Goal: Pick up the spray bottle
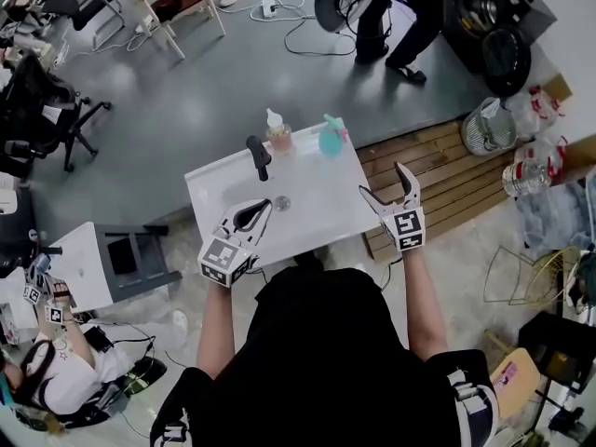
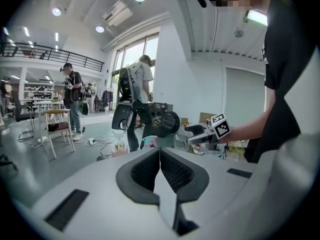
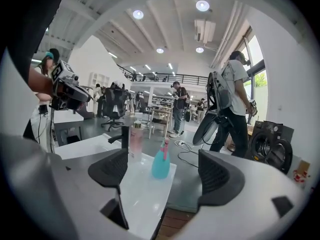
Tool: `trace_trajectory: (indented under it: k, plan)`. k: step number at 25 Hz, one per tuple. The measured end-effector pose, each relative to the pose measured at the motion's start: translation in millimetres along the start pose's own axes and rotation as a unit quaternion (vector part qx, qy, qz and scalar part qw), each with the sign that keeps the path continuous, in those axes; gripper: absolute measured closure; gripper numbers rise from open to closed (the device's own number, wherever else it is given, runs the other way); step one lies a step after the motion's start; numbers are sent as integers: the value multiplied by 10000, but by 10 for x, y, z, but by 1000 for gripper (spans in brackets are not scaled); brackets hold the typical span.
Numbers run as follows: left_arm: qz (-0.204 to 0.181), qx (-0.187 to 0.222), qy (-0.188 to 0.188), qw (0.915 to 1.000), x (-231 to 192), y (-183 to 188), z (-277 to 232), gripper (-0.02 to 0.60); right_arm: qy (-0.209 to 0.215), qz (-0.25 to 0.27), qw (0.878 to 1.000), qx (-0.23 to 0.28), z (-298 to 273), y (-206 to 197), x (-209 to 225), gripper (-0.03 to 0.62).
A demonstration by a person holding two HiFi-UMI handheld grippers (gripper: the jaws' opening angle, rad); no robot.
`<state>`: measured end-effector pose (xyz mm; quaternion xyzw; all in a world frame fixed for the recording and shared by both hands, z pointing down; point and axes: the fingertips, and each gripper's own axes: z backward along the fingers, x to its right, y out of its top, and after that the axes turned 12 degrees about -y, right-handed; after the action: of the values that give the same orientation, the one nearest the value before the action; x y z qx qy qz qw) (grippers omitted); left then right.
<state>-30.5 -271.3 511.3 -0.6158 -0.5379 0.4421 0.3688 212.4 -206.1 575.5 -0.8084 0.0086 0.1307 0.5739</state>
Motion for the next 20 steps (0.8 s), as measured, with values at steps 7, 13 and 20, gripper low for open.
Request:
trace_trajectory:
  k: [7,13,20]
  plan:
    - [66,-83,-90,9999,-316,-65,100,558,49,47,10000,-63,-414,120,-170,135]
    - [232,-268,221,9991,-407,-155,137,558,314,43,9995,-40,-797,167,-95,122]
    - [566,-199,930,9939,-440,-155,217,558,839,91,9964,51,-1272,236,-128,115]
